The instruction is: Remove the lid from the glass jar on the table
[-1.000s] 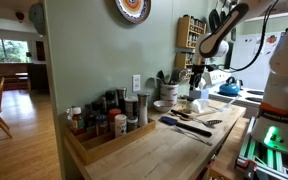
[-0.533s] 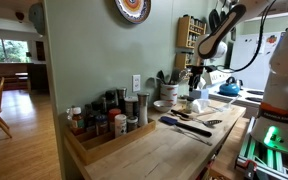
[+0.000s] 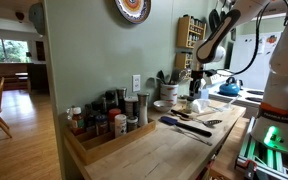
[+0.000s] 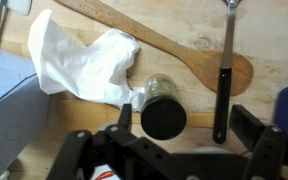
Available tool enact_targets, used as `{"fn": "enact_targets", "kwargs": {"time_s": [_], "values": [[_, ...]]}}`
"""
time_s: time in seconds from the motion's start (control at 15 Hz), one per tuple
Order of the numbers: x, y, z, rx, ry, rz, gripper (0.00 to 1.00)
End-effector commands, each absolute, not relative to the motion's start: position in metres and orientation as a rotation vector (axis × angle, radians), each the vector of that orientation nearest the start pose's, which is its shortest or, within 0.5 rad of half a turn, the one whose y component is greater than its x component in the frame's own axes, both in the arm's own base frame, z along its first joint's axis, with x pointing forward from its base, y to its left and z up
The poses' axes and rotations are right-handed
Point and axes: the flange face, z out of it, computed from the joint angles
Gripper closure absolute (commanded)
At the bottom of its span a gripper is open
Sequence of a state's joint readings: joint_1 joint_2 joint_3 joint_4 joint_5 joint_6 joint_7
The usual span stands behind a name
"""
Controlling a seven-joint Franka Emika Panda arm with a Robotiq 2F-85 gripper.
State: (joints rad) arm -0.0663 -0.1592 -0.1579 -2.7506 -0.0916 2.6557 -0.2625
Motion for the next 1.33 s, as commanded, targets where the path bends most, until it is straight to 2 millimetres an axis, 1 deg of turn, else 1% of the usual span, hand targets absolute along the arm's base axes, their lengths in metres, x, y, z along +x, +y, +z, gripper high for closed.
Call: {"fn": "enact_targets", "kwargs": {"time_s": [0.0, 0.27, 0.73, 0.87, 0.93, 1.0, 1.07, 1.13, 1.2, 1.27], "values": [[0.391, -0.084, 0.259, -3.174, -0.213, -0.111, 0.0], [0.395, -0.086, 0.25, -3.176, -0.214, -0.147, 0.0], [0.4, -0.087, 0.238, -3.176, -0.235, -0.144, 0.0], [0.403, -0.086, 0.237, -3.178, -0.246, -0.141, 0.11], [0.406, -0.086, 0.236, -3.177, -0.25, -0.14, 0.18], [0.407, -0.086, 0.235, -3.179, -0.252, -0.135, 0.17], [0.409, -0.087, 0.234, -3.181, -0.251, -0.127, 0.28], [0.41, -0.088, 0.232, -3.183, -0.248, -0.123, 0.3], [0.411, -0.089, 0.231, -3.184, -0.246, -0.123, 0.25], [0.412, -0.091, 0.23, -3.185, -0.243, -0.12, 0.31]]}}
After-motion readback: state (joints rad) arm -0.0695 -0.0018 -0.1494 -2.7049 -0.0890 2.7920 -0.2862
